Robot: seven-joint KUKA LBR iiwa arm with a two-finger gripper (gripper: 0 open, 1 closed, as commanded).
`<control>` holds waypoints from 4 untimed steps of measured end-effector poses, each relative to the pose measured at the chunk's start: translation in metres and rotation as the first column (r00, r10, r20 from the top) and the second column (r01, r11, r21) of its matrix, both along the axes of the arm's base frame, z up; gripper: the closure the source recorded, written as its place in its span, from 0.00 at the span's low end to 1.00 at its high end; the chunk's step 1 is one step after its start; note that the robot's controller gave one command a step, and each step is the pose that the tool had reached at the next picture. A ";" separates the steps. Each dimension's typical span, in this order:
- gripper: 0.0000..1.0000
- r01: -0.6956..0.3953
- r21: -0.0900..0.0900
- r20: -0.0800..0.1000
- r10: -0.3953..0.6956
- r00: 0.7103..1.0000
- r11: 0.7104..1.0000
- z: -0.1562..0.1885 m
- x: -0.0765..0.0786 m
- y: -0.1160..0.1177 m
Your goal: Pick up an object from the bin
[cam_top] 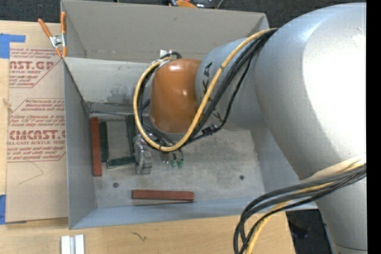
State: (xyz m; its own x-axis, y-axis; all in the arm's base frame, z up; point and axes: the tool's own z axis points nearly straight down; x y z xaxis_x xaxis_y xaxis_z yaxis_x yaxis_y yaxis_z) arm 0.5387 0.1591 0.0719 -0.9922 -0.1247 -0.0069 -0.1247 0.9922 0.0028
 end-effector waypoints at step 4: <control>0.00 0.296 -0.001 -0.004 -0.296 0.955 0.955 -0.002 0.029 0.037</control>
Offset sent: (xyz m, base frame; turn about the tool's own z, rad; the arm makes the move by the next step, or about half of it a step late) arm 0.0000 0.0000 0.0000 0.0000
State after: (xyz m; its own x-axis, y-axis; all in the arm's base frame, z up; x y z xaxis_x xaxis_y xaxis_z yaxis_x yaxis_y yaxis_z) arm 0.5673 0.1964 0.0703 -0.9847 0.1745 -0.0026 0.1745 0.9847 0.0028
